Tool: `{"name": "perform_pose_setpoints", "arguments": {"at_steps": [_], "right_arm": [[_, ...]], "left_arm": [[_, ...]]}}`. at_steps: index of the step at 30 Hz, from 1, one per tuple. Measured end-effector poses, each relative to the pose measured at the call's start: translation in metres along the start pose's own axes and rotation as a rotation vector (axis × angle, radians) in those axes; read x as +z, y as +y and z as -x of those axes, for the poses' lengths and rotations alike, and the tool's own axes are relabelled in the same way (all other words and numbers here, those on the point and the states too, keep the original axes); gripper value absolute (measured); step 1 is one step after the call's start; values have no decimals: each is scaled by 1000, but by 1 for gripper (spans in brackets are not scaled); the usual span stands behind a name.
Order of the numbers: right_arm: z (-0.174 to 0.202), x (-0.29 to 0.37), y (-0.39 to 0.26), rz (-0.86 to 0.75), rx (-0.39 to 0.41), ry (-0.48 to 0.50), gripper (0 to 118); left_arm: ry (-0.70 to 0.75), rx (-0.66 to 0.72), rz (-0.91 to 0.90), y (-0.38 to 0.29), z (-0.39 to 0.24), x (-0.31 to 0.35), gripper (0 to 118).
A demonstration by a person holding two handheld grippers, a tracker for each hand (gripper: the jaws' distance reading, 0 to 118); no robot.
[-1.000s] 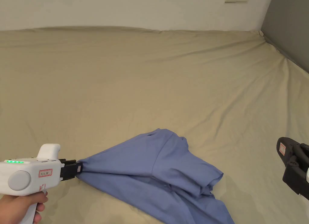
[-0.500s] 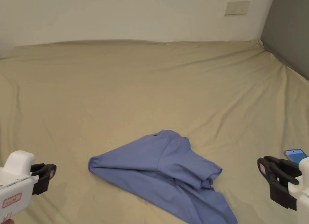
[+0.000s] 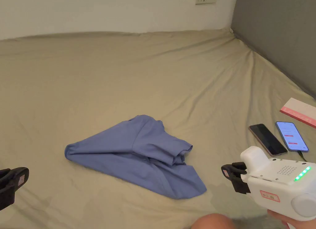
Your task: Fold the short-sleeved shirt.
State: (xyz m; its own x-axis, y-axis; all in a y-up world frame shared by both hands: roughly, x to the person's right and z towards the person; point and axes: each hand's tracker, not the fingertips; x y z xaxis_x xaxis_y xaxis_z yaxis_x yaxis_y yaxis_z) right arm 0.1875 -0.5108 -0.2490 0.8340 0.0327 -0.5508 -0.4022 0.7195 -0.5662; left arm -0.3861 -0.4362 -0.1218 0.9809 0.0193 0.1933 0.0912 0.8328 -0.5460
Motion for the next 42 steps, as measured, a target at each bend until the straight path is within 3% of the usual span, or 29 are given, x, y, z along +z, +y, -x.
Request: {"name": "perform_pose_setpoints", "arguments": {"at_steps": [2, 6, 11, 14, 16, 18, 21, 24, 29, 30, 32, 33, 36, 38, 42], "right_arm": [[-7, -29, 0, 52, 3, 53, 0], [-7, -79, -1, 147, 82, 148, 0], [2, -126, -11, 231, 150, 164, 0], [0, -136, -12, 237, 133, 157, 0], [-1, -140, -11, 231, 131, 150, 19], [-2, -145, -10, 241, 126, 160, 24], [-1, -153, -9, 247, 113, 168, 53], [4, -154, -7, 224, 96, 227, 53], [11, -160, -6, 283, 101, 228, 51], [11, -163, -7, 281, 103, 228, 46], [15, -160, -9, 268, 120, 241, 8], [17, -159, -10, 266, 126, 230, 3], [16, -159, -11, 292, 79, 280, 2], [17, -156, -11, 256, 97, 232, 2], [9, -143, -5, 187, 22, 249, 2]], "left_arm": [[-13, -12, -7, 2, -7, -4, 0], [-45, -18, -3, 6, -19, -13, 0], [-74, -12, -5, 12, -24, -19, 0], [-68, -25, -5, 16, -22, -22, 0], [-73, -18, -9, 17, -21, -23, 0], [-70, -20, -8, 19, -19, -26, 0], [-72, -16, -11, 20, -19, -30, 0], [-83, -5, -17, 21, -18, -35, 0], [-86, -13, -10, 22, -21, -44, 0], [-91, -13, -9, 23, -21, -46, 0], [-96, -18, -14, 24, -25, -49, 0], [-102, -23, -14, 26, -26, -51, 0], [-123, -92, -4, 30, -37, -63, 0], [-134, -153, 19, 33, -47, -78, 0], [-171, -215, 28, 40, -63, -115, 0]]}}
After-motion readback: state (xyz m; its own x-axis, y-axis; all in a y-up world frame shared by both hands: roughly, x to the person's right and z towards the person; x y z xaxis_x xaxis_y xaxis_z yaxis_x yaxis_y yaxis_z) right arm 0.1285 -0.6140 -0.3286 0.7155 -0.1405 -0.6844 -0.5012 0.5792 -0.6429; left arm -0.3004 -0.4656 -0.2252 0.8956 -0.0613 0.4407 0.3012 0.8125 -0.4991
